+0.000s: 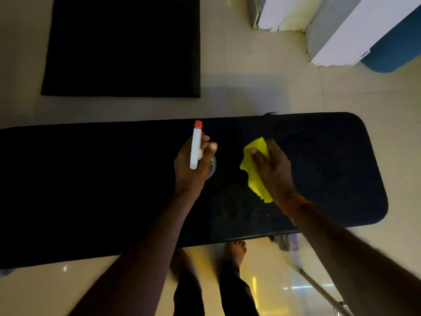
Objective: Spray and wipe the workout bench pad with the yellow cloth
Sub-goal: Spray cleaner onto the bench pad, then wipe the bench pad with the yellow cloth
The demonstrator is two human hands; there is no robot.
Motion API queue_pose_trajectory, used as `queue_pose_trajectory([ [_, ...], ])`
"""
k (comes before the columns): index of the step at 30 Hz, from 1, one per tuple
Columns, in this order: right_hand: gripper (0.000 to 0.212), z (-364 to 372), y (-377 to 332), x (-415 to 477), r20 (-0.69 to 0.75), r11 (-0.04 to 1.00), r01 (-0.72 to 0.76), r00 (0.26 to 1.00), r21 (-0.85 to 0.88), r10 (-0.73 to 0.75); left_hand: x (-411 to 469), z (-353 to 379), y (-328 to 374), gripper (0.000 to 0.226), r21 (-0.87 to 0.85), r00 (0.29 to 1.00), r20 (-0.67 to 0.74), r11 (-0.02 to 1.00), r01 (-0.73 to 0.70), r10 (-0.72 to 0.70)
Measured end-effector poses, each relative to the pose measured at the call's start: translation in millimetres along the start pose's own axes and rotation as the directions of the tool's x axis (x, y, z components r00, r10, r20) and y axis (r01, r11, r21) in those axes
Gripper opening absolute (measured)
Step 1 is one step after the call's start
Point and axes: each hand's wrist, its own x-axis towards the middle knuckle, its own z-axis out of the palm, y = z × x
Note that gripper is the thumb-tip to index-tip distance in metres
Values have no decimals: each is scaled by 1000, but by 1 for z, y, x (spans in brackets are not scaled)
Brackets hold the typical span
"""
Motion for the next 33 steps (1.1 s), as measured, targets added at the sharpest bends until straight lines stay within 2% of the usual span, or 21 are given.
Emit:
queue_pose_trajectory([
  [3,17,-15,6,2,33,998,-22,999,54,20,-3,17,-2,23,149,996,29,985,-82,79],
  [6,16,-22,12,-1,92,992,-73,994,103,64,-8,15,-8,33,252,993,-25,962,-104,114],
  [8,15,-21,11,-5,129,984,-111,987,136,94,-11,7,-11,51,298,998,-32,953,-47,60],
  [10,14,-19,8,-12,162,977,-139,980,164,112,-17,0,-16,83,359,998,-27,931,69,-63],
  [12,13,-12,1,-23,202,975,-155,972,156,122,-32,-8,-20,96,427,986,-117,890,158,-119],
  [14,17,-4,-2,-38,243,969,-181,960,171,136,-52,-15,-27,83,482,980,-195,865,142,-52],
  [16,21,9,-7,-54,312,951,-234,936,203,164,-72,-24,-33,64,411,976,-206,898,156,-75],
  [19,10,37,-12,-78,459,957,-226,880,180,121,-90,-43,-38,47,210,980,-49,958,197,-191],
  [21,8,61,-15,-88,503,980,-157,861,120,76,-94,-64,-37,45,94,957,75,957,273,-281],
  [22,10,72,-17,-90,508,987,-124,860,98,58,-94,-76,-36,47,91,944,119,951,297,-306],
  [26,22,125,-34,-87,497,1000,20,867,0,-17,-88,-144,-37,54,265,946,142,932,246,-290],
  [29,22,169,-57,-76,533,996,77,845,-47,-41,-77,-197,-37,64,451,957,164,881,144,-241],
  [31,17,199,-70,-66,591,992,93,806,-79,-28,-69,-231,-40,61,498,974,123,861,105,-189],
  [33,19,231,-80,-55,691,980,129,723,-150,11,-63,-264,-42,47,453,984,50,882,132,-174],
])
